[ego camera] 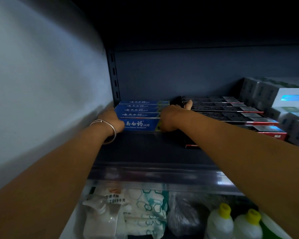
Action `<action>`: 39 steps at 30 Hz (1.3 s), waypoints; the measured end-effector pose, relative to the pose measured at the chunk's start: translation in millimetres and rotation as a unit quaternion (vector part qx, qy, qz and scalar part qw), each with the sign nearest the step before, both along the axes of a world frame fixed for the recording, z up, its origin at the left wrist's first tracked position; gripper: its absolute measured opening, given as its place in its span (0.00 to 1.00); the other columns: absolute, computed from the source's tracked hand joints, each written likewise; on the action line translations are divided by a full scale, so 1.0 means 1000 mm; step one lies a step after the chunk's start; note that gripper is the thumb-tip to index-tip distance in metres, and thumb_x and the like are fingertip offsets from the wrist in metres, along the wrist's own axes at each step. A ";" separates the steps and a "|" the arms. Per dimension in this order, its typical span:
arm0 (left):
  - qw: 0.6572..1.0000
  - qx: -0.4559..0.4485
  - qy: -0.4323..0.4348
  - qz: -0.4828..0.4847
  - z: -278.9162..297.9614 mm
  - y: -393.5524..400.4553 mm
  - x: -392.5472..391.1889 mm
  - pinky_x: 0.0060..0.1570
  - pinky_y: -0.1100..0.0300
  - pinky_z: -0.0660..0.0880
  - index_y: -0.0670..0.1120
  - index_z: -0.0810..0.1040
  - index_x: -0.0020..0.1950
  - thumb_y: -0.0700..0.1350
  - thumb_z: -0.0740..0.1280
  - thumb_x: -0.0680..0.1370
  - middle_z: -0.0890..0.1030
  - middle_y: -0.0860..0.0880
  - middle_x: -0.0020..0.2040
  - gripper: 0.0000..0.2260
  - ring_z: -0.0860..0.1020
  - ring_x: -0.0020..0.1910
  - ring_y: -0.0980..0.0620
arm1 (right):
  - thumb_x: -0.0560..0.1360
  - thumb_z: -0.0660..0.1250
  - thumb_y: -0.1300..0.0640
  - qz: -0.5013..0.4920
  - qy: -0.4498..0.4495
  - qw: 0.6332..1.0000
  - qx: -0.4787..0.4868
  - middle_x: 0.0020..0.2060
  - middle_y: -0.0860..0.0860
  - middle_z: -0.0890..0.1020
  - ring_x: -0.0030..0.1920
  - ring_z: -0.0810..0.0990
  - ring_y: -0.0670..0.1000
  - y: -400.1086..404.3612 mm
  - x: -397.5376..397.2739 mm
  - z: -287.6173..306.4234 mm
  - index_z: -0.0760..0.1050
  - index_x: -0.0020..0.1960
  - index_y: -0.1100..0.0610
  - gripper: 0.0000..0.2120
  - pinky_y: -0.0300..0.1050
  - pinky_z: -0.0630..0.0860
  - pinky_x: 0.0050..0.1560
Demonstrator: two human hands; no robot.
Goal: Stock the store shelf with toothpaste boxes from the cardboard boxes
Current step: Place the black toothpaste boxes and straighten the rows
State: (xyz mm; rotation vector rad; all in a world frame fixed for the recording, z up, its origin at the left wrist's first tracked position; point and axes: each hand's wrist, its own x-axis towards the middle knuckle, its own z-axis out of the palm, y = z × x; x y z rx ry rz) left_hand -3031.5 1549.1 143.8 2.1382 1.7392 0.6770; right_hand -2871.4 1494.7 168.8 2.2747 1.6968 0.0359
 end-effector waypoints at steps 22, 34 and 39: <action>0.999 -0.029 0.024 -0.018 0.006 0.029 0.000 0.49 0.55 0.74 0.42 0.71 0.63 0.34 0.62 0.74 0.75 0.45 0.49 0.18 0.74 0.46 0.46 | 0.79 0.56 0.64 0.040 -0.093 0.994 -0.050 0.70 0.58 0.63 0.70 0.62 0.63 0.025 0.010 0.004 0.57 0.74 0.62 0.24 0.72 0.56 0.66; 0.998 -0.040 0.053 -0.005 0.006 0.033 0.001 0.56 0.52 0.74 0.43 0.70 0.66 0.37 0.64 0.73 0.76 0.42 0.57 0.21 0.75 0.52 0.43 | 0.80 0.55 0.64 0.068 -0.125 0.986 -0.090 0.70 0.59 0.64 0.66 0.67 0.62 0.023 0.017 0.007 0.61 0.73 0.63 0.22 0.63 0.63 0.68; 0.997 -0.049 0.067 -0.002 0.008 0.035 0.001 0.60 0.51 0.73 0.44 0.66 0.70 0.36 0.64 0.72 0.74 0.41 0.63 0.26 0.74 0.58 0.41 | 0.80 0.55 0.61 0.036 -0.138 0.989 -0.049 0.76 0.56 0.52 0.75 0.51 0.62 0.023 0.024 0.009 0.45 0.77 0.59 0.29 0.75 0.48 0.64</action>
